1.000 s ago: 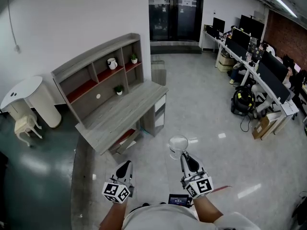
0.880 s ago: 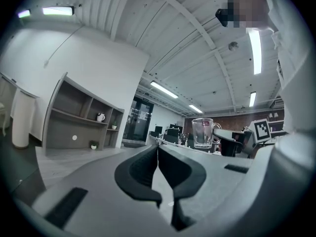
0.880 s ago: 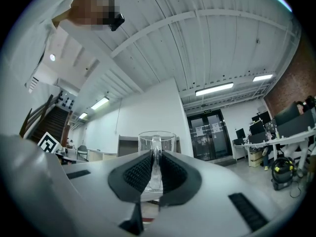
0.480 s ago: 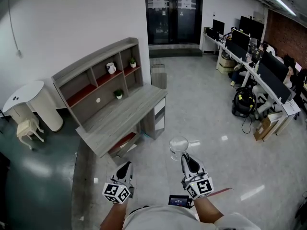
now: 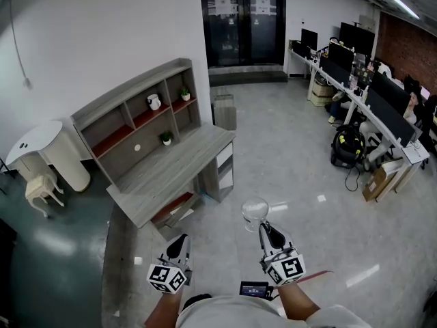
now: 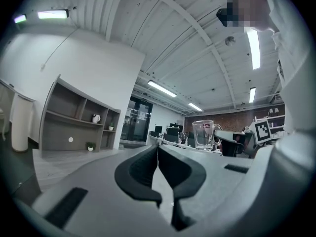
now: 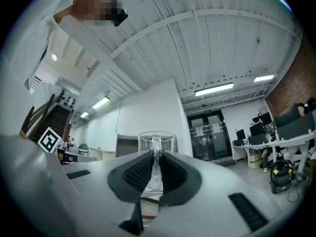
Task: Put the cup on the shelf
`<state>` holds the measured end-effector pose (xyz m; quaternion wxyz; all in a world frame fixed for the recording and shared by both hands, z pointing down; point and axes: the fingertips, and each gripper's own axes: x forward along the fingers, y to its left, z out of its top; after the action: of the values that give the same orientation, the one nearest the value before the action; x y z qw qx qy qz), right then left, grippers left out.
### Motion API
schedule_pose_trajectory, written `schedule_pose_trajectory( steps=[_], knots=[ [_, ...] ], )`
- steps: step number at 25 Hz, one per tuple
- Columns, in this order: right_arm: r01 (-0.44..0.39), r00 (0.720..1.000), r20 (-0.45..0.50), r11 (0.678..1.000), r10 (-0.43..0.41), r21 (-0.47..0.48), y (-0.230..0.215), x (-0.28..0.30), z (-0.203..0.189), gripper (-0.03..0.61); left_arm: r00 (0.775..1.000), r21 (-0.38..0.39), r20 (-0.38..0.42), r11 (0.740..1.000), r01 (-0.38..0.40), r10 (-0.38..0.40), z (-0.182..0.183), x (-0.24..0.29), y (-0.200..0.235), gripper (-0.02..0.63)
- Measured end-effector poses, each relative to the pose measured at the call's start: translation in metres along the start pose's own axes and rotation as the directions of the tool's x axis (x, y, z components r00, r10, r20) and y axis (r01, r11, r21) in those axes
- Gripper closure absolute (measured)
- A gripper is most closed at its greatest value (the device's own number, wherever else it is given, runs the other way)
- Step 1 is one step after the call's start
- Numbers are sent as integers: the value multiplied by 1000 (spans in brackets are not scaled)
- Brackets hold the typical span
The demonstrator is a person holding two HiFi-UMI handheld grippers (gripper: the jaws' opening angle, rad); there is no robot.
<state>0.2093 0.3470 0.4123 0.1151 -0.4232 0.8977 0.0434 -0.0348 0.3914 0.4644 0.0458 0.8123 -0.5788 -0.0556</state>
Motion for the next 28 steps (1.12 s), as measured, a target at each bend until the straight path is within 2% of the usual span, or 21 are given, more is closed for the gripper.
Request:
schedule_pose_trajectory(
  steps=[12, 28],
  knots=[
    [0, 1000, 2, 1000, 0, 18, -7, -6, -4, 534, 1000, 15, -5, 1000, -9, 9, -3, 0, -5, 601],
    [2, 1000, 23, 1000, -2, 9, -22, 22, -8, 534, 1000, 17, 22, 1000, -13, 12, 2, 28, 17, 601]
  ],
)
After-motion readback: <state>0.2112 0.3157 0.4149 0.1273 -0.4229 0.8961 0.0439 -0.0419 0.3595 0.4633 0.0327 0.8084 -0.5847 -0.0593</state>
